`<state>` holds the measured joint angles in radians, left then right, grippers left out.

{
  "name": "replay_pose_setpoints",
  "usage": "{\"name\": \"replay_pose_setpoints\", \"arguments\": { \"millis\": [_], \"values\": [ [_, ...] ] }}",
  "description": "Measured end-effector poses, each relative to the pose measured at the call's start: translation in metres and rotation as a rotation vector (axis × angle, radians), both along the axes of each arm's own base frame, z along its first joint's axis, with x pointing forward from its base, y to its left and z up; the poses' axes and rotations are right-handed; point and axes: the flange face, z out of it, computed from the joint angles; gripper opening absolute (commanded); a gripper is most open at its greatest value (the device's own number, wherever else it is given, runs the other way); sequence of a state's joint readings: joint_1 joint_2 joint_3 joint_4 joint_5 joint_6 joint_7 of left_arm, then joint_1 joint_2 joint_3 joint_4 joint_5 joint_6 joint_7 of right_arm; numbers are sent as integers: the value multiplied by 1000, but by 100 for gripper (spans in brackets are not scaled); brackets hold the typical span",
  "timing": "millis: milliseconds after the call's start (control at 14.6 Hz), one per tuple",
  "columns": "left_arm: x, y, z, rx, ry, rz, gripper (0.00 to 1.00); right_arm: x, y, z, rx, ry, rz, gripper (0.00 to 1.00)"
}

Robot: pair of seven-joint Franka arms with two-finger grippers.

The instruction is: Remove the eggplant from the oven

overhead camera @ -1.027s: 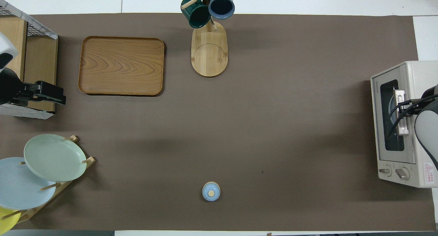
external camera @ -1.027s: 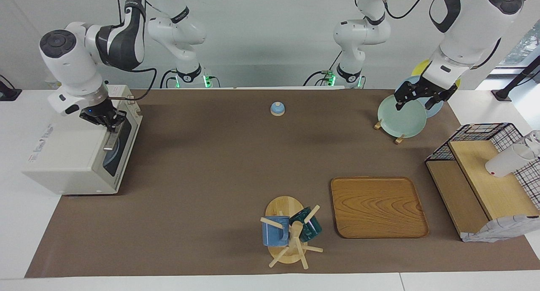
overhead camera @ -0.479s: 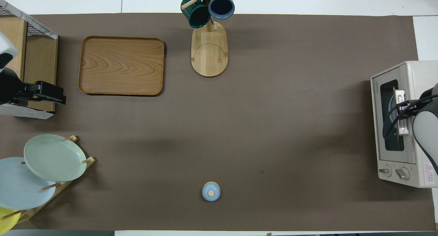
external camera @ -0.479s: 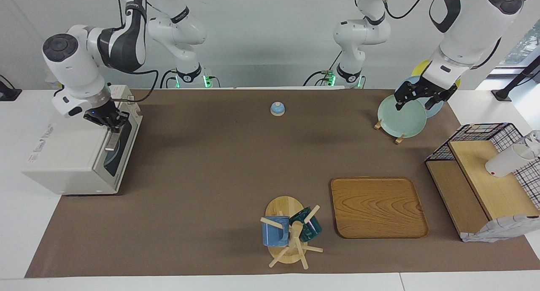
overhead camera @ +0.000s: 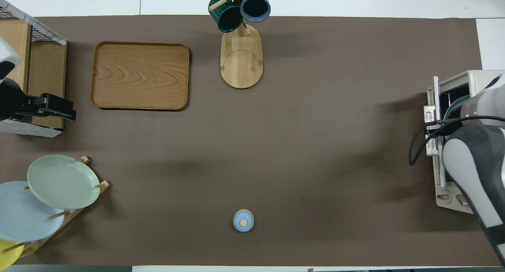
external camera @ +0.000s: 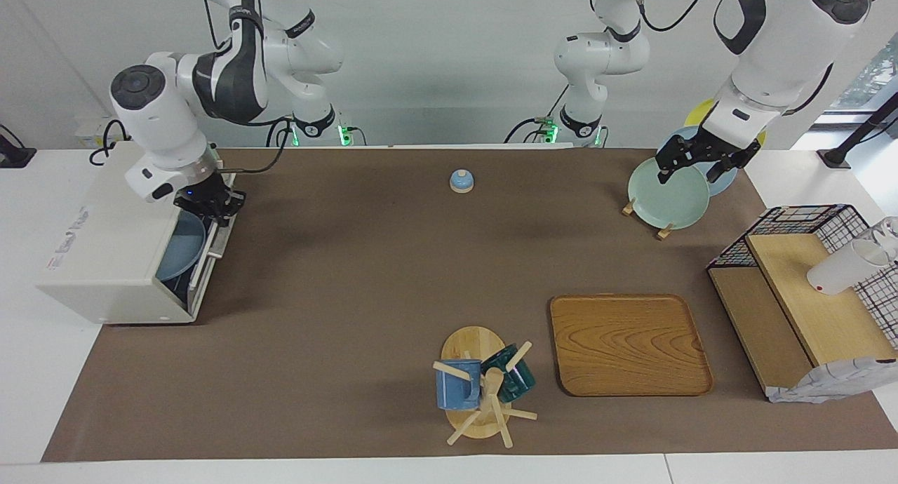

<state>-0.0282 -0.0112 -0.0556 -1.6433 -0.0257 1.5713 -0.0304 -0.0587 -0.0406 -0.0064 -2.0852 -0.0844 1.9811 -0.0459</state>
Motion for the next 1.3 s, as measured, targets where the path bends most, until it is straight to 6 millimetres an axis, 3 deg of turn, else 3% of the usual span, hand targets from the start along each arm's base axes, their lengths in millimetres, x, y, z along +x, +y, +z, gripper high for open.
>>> {"name": "replay_pose_setpoints", "arguments": {
  "millis": [205,411,548,822,1301],
  "values": [
    [0,1,0,0,0,1,100,7,37,-46,6,-31,13,0],
    [0,1,0,0,-4,2,100,12,51,-82,13,-32,25,0],
    [1,1,0,0,-5,2,100,13,51,-95,34,-26,7,0],
    [1,1,1,-1,-7,3,100,15,51,-110,56,-17,-20,0],
    [1,2,1,-1,-11,4,100,16,50,-112,88,-24,-72,0]
  ]
}}
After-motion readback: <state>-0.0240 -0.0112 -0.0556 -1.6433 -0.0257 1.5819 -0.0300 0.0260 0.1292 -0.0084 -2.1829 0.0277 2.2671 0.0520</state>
